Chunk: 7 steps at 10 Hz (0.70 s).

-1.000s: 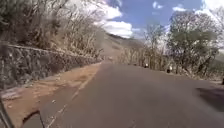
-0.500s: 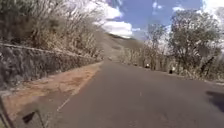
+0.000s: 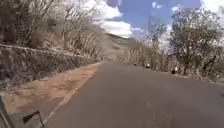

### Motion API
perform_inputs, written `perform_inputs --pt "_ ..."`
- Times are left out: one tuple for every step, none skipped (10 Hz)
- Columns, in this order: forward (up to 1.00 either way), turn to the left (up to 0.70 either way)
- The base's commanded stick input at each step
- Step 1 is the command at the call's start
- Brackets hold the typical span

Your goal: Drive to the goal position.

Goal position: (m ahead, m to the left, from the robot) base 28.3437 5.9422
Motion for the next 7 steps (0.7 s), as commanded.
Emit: perform_inputs --pt "0.70 0.00" --pt "0.70 0.00" --pt "0.70 0.00" --pt "0.70 0.00" --pt "0.70 0.00" --pt "0.70 0.00" --pt "0.70 0.00"
